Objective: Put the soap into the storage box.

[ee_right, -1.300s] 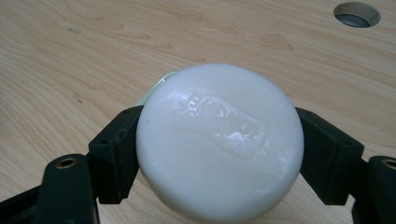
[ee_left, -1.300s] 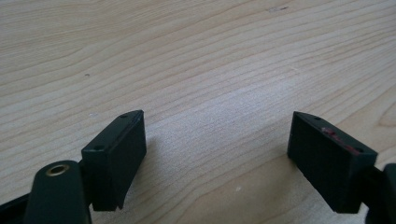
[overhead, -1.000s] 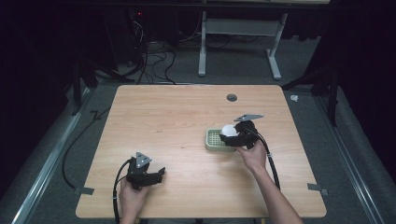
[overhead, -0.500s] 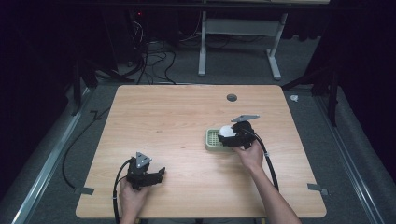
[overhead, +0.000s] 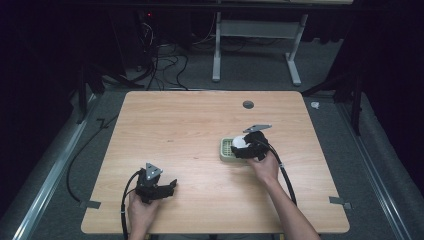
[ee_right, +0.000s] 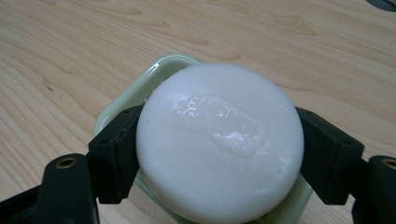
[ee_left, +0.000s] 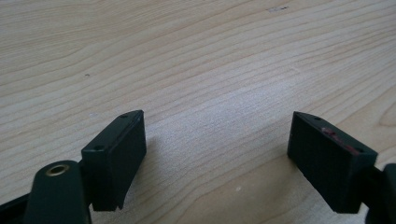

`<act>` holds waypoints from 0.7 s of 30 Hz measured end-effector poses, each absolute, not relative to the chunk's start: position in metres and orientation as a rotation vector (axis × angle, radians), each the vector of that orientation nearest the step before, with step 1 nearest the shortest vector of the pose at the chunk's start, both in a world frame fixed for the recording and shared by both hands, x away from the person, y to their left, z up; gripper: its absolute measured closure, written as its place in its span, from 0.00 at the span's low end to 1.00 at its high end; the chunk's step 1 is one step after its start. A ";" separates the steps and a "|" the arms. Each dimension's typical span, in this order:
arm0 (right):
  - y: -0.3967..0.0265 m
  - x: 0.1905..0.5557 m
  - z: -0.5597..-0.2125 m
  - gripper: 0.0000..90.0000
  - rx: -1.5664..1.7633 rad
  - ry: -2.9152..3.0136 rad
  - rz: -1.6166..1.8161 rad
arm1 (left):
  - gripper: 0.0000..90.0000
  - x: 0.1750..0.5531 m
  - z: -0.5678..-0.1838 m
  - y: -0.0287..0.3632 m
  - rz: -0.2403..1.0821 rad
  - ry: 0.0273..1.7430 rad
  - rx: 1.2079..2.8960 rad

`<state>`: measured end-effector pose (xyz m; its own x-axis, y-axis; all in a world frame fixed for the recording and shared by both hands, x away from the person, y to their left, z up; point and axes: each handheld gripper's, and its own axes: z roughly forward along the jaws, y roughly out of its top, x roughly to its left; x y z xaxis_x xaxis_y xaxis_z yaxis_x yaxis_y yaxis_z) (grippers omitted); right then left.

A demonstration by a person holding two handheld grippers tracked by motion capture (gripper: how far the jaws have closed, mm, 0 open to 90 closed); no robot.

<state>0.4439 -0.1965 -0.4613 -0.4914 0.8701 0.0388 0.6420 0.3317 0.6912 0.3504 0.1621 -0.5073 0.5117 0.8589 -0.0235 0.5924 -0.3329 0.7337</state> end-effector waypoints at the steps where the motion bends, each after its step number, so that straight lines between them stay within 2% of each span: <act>1: -0.196 0.444 -0.462 0.27 1.343 2.263 0.937 | 0.22 0.350 -0.507 0.162 0.487 1.181 2.054; 21: -0.191 0.450 -0.474 0.27 1.356 2.279 0.897 | 0.22 0.350 -0.507 0.162 0.490 1.179 2.056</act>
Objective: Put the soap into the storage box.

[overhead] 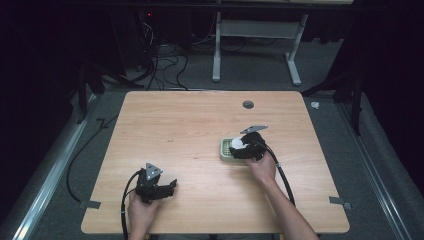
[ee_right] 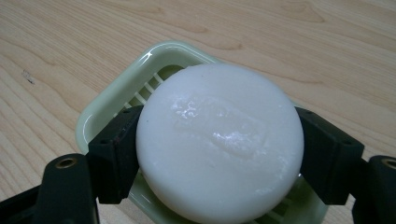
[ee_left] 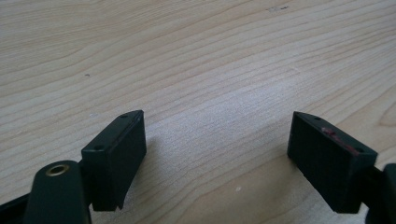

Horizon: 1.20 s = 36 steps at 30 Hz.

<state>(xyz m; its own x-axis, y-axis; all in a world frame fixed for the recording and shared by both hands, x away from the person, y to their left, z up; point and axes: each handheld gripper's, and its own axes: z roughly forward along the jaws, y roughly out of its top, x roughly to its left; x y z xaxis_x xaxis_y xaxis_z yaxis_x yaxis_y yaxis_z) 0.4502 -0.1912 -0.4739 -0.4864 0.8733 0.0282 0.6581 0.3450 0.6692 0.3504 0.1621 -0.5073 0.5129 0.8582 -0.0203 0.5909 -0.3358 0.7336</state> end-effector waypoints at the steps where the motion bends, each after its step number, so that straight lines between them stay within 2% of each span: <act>1: -0.191 0.450 -0.475 0.27 1.357 2.282 0.897 | 0.22 0.350 -0.507 0.162 0.490 1.180 2.053; 10: -0.192 0.451 -0.477 0.26 1.368 2.288 0.907 | 0.22 0.350 -0.507 0.162 0.490 1.180 2.054; 17: -0.195 0.451 -0.476 0.21 1.376 2.294 0.908 | 0.22 0.350 -0.507 0.162 0.490 1.180 2.053; 36: -0.202 0.445 -0.468 0.15 1.394 2.245 0.986 | 0.22 0.350 -0.507 0.162 0.490 1.180 2.053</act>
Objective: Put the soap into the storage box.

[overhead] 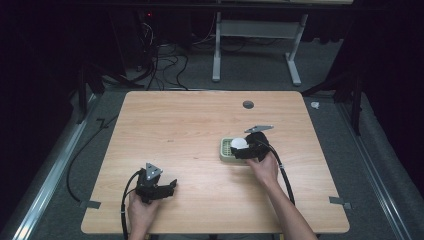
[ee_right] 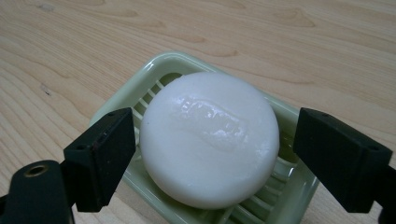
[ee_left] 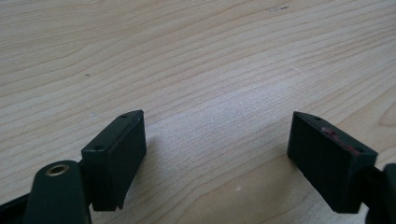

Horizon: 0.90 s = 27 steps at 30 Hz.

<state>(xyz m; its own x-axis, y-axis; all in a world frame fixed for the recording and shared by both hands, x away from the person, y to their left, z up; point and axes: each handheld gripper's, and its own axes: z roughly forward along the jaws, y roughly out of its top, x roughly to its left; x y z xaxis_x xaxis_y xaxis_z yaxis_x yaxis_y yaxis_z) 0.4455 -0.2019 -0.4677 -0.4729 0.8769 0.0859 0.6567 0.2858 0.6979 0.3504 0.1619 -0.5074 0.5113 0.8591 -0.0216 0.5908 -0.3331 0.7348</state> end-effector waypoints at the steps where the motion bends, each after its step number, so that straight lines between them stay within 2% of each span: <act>1: -0.203 0.446 -0.467 0.15 1.383 2.244 0.996 | 0.22 0.350 -0.507 0.162 0.490 1.180 2.054; 27: -0.227 0.426 -0.442 0.15 1.387 2.167 1.134 | 0.22 0.350 -0.507 0.162 0.491 1.179 2.057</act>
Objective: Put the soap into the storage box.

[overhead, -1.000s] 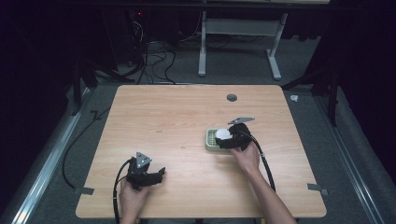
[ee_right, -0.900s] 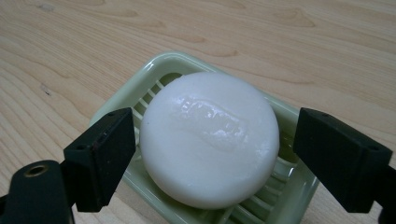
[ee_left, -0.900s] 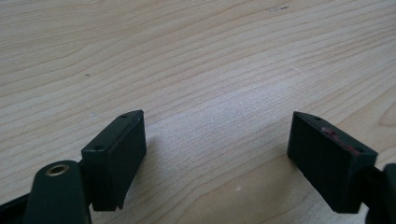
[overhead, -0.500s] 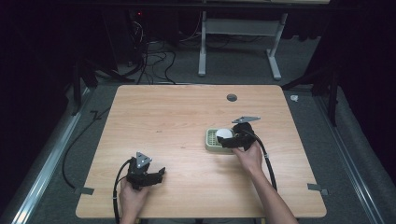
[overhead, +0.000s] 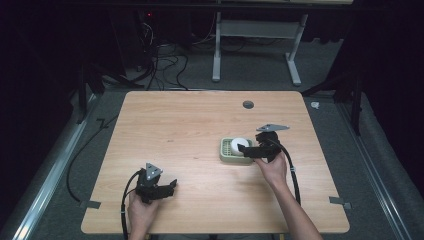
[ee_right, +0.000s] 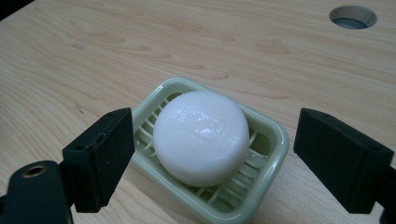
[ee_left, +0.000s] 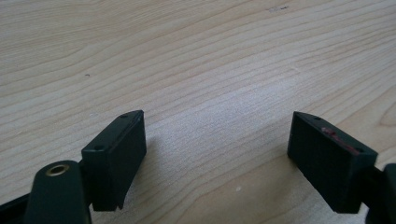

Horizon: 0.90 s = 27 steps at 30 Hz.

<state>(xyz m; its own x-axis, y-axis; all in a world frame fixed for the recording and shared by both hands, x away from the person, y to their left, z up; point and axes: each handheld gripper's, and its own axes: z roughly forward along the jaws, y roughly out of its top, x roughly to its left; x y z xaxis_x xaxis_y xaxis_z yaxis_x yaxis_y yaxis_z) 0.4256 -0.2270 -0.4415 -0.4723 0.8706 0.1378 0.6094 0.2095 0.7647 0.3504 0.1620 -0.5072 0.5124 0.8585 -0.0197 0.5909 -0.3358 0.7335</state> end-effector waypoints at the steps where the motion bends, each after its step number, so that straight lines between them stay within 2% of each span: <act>1: -0.228 0.424 -0.440 0.15 1.387 2.164 1.141 | 0.22 0.350 -0.507 0.162 0.491 1.179 2.057; 27: -0.272 0.392 -0.420 0.17 1.432 2.049 1.173 | 0.22 0.350 -0.507 0.162 0.491 1.180 2.056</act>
<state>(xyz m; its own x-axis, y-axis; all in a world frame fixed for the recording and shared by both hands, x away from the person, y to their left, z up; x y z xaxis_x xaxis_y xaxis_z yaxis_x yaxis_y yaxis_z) 0.3921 -0.2715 -0.4200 -0.4101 0.8996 0.1500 0.5847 0.1331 0.8002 0.3504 0.1620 -0.5072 0.5117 0.8589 -0.0201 0.5912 -0.3350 0.7337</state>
